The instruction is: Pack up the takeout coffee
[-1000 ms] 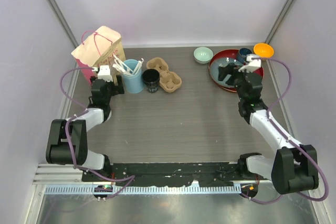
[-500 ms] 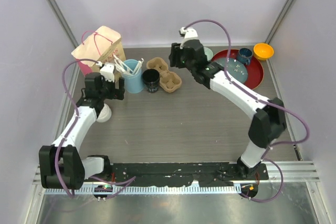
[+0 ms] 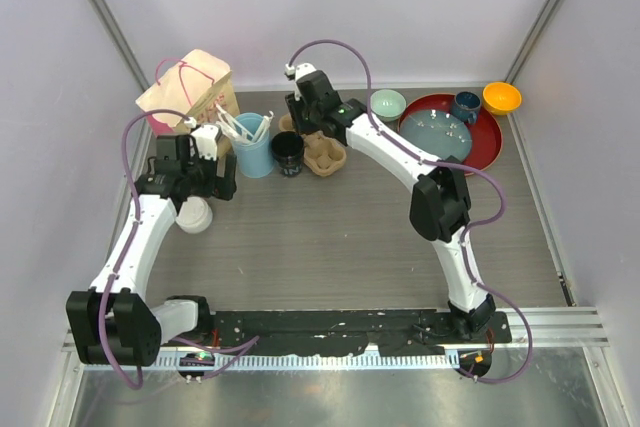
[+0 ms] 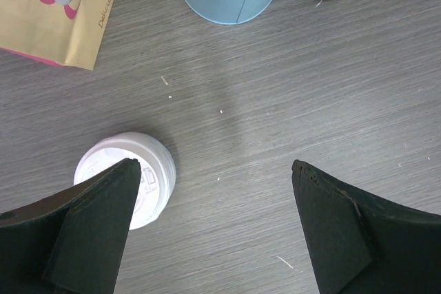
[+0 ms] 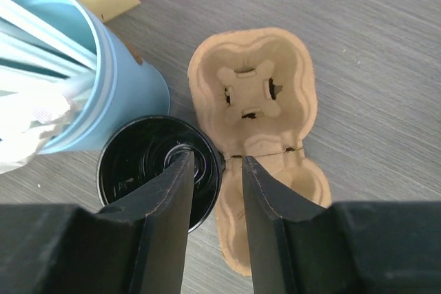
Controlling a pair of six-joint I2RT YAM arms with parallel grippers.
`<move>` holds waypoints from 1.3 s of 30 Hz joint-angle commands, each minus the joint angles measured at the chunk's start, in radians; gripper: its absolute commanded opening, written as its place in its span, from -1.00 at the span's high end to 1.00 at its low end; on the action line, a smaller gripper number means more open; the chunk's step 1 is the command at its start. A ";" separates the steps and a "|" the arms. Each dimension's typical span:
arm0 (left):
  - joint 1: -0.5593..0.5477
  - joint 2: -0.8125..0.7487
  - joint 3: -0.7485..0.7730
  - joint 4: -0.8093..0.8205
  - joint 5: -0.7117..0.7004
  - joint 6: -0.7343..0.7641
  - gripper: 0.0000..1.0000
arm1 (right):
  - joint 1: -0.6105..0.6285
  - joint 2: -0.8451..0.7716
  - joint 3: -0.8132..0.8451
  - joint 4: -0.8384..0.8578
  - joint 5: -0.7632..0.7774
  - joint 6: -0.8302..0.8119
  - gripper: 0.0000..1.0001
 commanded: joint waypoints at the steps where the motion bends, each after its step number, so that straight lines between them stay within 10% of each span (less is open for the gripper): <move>1: 0.005 -0.001 0.044 -0.039 0.023 -0.008 -0.90 | 0.017 0.026 0.083 -0.044 -0.017 -0.070 0.26; 39: 0.005 0.030 0.044 -0.028 0.046 -0.005 -0.89 | 0.054 0.074 0.112 -0.040 0.064 -0.198 0.74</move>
